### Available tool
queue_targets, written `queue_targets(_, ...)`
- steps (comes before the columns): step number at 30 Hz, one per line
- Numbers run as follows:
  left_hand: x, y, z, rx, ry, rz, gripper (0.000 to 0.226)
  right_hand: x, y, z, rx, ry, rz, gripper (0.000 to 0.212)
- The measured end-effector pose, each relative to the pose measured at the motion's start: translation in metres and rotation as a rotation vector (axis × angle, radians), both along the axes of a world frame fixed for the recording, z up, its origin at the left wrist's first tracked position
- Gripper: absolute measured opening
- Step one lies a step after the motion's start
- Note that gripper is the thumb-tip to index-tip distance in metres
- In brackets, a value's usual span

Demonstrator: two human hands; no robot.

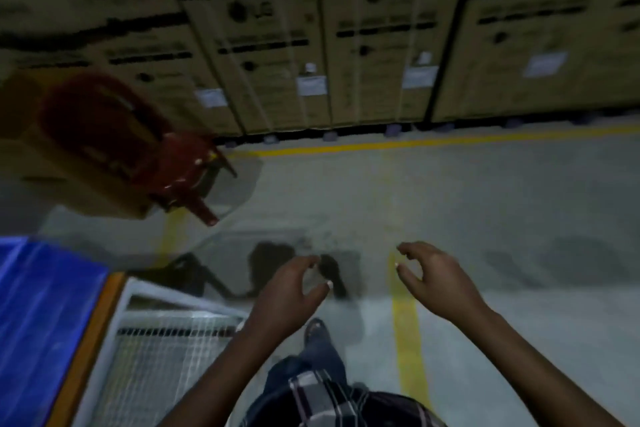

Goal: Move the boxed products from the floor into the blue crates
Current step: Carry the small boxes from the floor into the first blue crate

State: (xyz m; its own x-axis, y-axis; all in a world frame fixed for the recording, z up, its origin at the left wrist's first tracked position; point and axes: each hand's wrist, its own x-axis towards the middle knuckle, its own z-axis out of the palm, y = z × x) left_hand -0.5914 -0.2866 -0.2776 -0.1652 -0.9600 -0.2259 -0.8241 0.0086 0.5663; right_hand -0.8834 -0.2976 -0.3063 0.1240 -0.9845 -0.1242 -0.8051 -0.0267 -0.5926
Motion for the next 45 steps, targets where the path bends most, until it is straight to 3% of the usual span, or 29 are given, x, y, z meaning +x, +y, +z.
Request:
queue_targets(10, -0.191, -0.182, -0.025, 0.012, 0.028, -0.412, 0.057, -0.162, -0.018, -0.019, 0.07, -0.168, -0.705, 0.04)
queue_targets(19, -0.41, -0.333, -0.007, 0.064, 0.104, -0.772, 0.059, -0.306, -0.082, 0.001, 0.019, -0.096, -1.055, 0.042)
queue_targets(25, -0.562, -0.384, 0.001, 0.076, 0.134, -0.935, 0.058, -0.38, -0.106, 0.0, -0.046, -0.186, -1.323, 0.04)
queue_targets(33, -0.759, -0.422, -0.008, 0.116, 0.131, -1.027, 0.055, -0.546, -0.131, -0.024, -0.091, -0.275, -1.501, 0.039)
queue_targets(45, -1.031, -0.457, 0.008, 0.152, 0.127, -1.081, 0.054, -0.837, -0.191, -0.013, -0.109, -0.278, -1.522, 0.04)
